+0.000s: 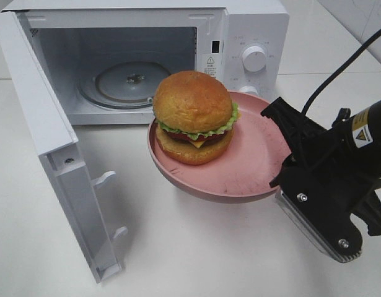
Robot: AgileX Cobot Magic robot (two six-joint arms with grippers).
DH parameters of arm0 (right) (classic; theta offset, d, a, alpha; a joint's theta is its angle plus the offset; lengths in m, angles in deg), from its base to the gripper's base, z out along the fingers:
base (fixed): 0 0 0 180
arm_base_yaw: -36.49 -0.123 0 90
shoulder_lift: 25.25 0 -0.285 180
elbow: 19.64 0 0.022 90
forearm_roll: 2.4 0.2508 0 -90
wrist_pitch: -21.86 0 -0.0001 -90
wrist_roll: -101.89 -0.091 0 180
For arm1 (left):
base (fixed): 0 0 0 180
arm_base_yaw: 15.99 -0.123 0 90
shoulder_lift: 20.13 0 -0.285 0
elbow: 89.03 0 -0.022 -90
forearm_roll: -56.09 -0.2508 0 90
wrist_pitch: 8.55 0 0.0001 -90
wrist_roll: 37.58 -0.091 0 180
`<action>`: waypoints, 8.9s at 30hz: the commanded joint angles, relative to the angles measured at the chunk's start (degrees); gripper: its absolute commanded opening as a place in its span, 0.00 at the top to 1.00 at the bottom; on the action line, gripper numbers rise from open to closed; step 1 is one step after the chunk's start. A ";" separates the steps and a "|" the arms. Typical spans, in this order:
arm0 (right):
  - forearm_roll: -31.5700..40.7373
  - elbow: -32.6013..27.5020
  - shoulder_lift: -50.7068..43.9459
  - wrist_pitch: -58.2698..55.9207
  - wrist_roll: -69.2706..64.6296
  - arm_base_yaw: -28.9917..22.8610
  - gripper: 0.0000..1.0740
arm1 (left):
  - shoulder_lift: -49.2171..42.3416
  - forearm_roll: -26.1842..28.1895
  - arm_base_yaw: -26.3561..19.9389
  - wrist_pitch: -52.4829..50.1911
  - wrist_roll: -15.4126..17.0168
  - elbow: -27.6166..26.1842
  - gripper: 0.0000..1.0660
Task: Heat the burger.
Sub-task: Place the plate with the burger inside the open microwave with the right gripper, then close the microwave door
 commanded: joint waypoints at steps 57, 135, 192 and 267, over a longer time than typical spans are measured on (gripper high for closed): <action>1.09 33.80 33.00 5.67 -6.88 0.34 1.00 | -0.97 0.23 0.11 -0.92 -0.06 0.11 0.04; -5.44 72.19 59.07 -9.68 -24.58 -1.03 0.34 | -0.97 0.23 0.11 -0.92 -0.06 0.11 0.04; -3.90 20.28 16.10 -3.67 -69.79 -0.86 0.29 | -0.97 0.23 0.11 -0.92 0.00 0.11 0.04; -1.72 -7.85 -67.49 -34.55 -99.98 28.02 0.29 | -0.97 0.23 0.11 -0.92 0.00 0.11 0.04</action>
